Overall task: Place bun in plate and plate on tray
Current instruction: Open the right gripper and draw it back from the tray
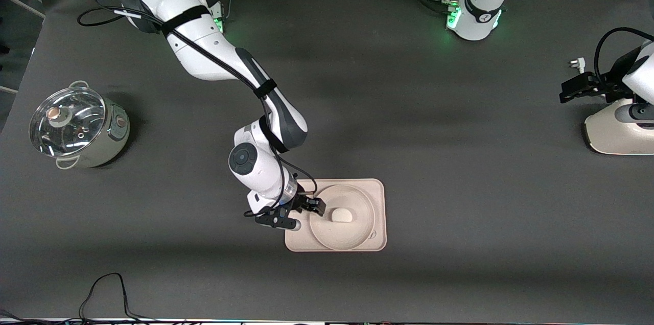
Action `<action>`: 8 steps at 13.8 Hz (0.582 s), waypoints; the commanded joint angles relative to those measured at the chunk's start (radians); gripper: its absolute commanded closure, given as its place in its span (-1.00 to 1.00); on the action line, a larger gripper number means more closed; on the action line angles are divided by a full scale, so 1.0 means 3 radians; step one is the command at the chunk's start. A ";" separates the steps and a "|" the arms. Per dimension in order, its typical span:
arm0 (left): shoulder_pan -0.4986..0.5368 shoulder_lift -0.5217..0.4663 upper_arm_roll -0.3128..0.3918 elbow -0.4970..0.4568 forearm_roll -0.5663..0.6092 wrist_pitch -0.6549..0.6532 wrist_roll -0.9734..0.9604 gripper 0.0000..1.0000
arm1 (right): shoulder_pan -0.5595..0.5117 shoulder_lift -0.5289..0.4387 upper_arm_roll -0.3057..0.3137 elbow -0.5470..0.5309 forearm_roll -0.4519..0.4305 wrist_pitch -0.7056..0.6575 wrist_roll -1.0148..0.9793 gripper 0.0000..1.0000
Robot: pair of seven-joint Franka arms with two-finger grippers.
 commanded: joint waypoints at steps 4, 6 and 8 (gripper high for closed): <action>-0.0013 -0.0004 -0.0003 0.0018 -0.0008 0.0016 0.0009 -1.00 | -0.0058 -0.0916 -0.0252 -0.0038 0.0053 -0.1373 -0.0036 -1.00; -0.0008 -0.0004 -0.0003 0.0017 -0.0003 0.0016 0.0014 -1.00 | -0.0175 -0.1340 -0.0298 -0.0114 0.0042 -0.2018 -0.0046 -1.00; -0.0008 -0.0004 -0.0003 0.0018 -0.0003 0.0016 0.0015 -1.00 | -0.0344 -0.1831 -0.0293 -0.0343 -0.0161 -0.2443 -0.0097 -1.00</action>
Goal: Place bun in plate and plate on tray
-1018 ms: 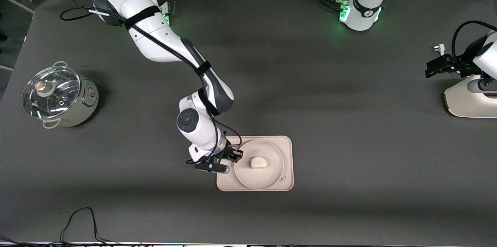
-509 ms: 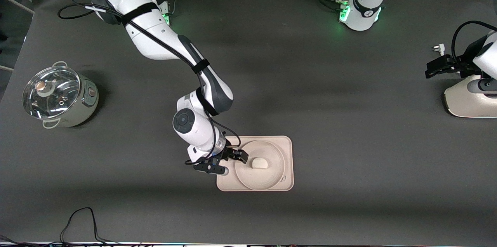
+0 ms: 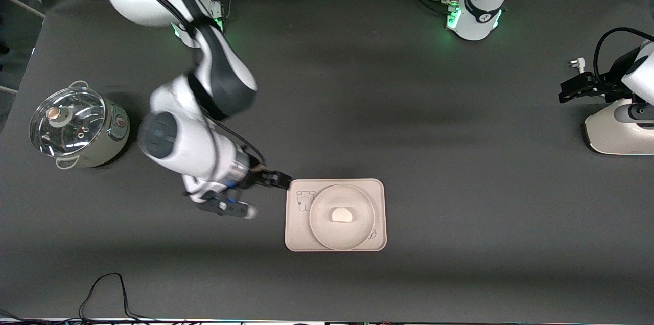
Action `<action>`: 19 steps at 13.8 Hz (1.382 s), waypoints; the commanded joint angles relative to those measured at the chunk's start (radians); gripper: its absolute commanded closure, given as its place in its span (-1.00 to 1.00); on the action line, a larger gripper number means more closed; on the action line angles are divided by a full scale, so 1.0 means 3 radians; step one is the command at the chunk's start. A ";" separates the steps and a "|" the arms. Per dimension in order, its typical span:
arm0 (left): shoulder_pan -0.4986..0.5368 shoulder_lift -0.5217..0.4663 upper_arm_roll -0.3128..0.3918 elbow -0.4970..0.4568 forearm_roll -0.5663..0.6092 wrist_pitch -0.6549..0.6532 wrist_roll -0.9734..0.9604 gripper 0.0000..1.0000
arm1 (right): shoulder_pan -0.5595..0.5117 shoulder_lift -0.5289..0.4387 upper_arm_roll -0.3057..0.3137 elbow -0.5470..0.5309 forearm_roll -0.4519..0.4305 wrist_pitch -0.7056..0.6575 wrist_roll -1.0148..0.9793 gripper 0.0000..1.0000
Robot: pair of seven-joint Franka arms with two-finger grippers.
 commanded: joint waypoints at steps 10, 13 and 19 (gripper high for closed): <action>0.0007 -0.0004 0.0008 0.0012 -0.0003 0.0009 0.0015 -1.00 | -0.1039 -0.1916 -0.0048 -0.1299 -0.1149 -0.0905 -0.1754 -1.00; 0.0002 -0.0004 0.0008 0.0012 -0.0003 0.0009 0.0015 -1.00 | -0.1050 -0.1865 -0.0197 -0.1304 -0.1139 -0.0880 -0.1754 -1.00; 0.0007 -0.0004 0.0008 0.0012 -0.0003 -0.0011 0.0015 -1.00 | -0.1050 -0.1788 -0.0212 -0.1319 -0.1139 -0.0808 -0.1713 -1.00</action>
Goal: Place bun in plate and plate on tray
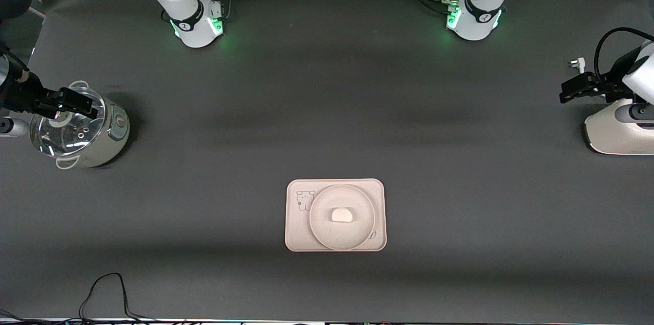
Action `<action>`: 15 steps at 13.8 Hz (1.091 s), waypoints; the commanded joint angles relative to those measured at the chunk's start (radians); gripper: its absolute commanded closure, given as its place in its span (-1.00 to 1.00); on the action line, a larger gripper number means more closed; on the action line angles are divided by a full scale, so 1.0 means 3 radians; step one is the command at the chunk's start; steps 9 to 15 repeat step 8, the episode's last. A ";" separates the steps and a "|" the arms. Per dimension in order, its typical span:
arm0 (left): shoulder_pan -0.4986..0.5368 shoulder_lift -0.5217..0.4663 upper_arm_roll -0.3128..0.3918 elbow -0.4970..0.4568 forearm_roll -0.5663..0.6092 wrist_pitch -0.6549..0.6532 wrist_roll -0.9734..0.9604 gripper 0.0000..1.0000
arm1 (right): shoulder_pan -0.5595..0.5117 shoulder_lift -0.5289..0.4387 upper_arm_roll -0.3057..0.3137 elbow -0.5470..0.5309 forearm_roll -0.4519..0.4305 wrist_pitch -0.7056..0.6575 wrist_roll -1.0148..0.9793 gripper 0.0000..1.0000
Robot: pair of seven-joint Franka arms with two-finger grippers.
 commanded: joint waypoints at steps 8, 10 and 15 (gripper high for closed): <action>0.0007 -0.0005 0.0001 0.0013 -0.0003 -0.0026 0.0020 -1.00 | 0.0009 -0.0011 0.0003 -0.0010 -0.0066 0.0015 -0.0018 -1.00; 0.0007 -0.0005 0.0001 0.0013 -0.0003 -0.0026 0.0020 -1.00 | 0.0009 -0.0011 0.0003 -0.0010 -0.0066 0.0015 -0.0018 -1.00; 0.0007 -0.0005 0.0001 0.0013 -0.0003 -0.0026 0.0020 -1.00 | 0.0009 -0.0011 0.0003 -0.0010 -0.0066 0.0015 -0.0018 -1.00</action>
